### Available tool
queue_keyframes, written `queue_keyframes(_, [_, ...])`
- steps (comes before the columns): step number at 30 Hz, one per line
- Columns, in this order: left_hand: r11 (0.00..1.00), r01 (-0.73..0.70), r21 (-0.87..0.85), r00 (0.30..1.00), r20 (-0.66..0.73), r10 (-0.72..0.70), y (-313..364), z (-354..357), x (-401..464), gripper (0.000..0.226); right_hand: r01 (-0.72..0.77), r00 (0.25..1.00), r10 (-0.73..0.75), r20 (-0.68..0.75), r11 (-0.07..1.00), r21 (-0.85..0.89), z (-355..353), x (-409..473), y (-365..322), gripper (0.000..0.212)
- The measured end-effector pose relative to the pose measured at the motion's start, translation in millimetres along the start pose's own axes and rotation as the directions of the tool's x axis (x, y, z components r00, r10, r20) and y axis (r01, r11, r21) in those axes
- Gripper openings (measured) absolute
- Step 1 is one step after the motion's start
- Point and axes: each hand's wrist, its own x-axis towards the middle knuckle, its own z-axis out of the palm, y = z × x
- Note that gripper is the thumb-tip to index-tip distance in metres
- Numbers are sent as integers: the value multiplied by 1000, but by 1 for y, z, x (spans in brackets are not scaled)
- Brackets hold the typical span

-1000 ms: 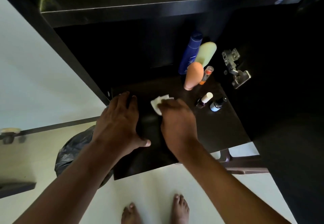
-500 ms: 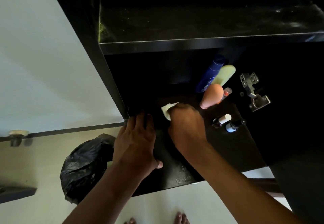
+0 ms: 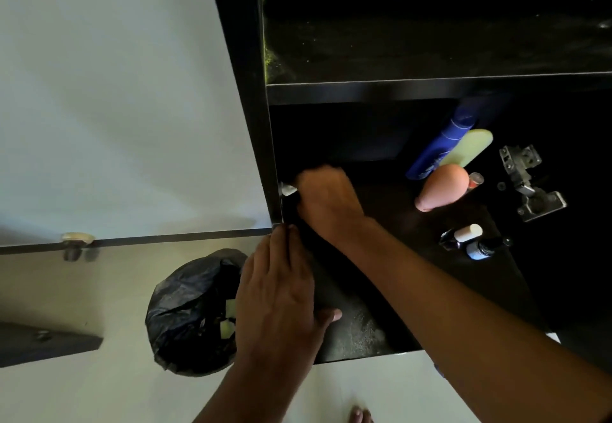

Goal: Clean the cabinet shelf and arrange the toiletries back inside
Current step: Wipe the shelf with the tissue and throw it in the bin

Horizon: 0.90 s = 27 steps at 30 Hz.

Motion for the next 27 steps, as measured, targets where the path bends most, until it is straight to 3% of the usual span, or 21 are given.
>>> queue_keyframes(5, [999,-38,-12,996,81,39,-6,-4,-1,130,98,989,-94,-113,995,34,15,-3,10,13])
queue_keyframes(8, [994,-106,24,986,132,102,-14,-9,-4,130,233,954,-209,-215,968,96,26,-40,14,24])
queue_keyframes(10, [990,-132,50,978,171,122,-20,-12,-8,132,258,946,-208,-250,947,190,34,-77,15,31])
queue_keyframes(12, [988,-142,63,976,174,130,-26,-11,-13,133,224,950,-157,-269,945,240,41,-117,15,37])
queue_keyframes(18, [987,-156,44,974,175,146,-33,-10,-17,135,94,965,-48,-258,982,166,47,-204,27,46])
queue_keyframes(24, [981,-156,112,975,174,136,-24,-15,-13,135,-201,942,190,-276,980,-12,18,-126,55,35])
queue_keyframes(27, [975,-158,154,972,199,127,-21,-15,-11,136,-252,936,237,-259,967,-27,12,-87,52,32])
